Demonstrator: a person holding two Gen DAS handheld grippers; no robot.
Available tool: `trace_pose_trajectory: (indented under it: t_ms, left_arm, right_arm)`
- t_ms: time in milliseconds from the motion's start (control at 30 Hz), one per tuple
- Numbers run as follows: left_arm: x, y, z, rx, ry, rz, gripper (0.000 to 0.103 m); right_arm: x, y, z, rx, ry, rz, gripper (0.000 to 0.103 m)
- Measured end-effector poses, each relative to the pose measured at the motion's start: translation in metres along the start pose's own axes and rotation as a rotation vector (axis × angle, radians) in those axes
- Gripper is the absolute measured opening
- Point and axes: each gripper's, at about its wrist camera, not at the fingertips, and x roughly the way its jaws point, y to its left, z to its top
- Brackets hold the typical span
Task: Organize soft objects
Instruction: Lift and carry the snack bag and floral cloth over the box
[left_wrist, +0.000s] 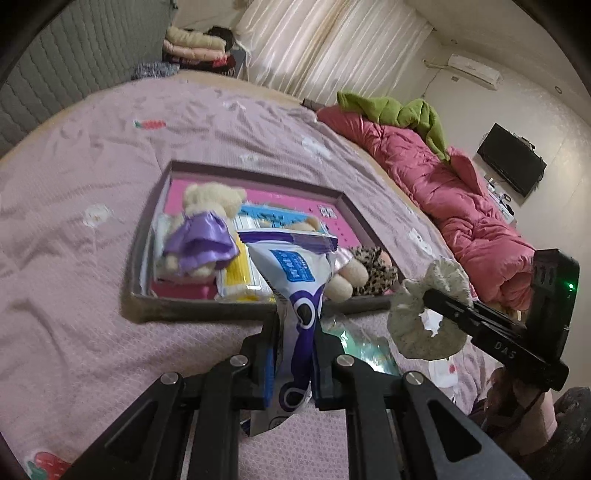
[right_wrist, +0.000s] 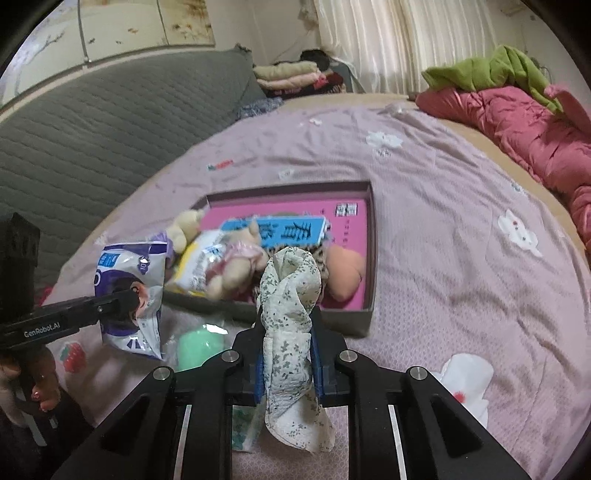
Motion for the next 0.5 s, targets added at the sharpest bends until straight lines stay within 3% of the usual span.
trace_pose_trajectory:
  t_ms: [167, 500]
  left_arm:
    - [-0.006, 0.0, 0.001, 0.014, -0.028, 0.027, 0.015]
    - [-0.016, 0.001, 0.008, 0.02, -0.084, 0.046, 0.015]
  right_arm:
    - [-0.011, 0.004, 0.007, -0.015, -0.056, 0.024, 0.019]
    - [-0.014, 0.002, 0.013, 0.029, -0.088, 0.059, 0.019]
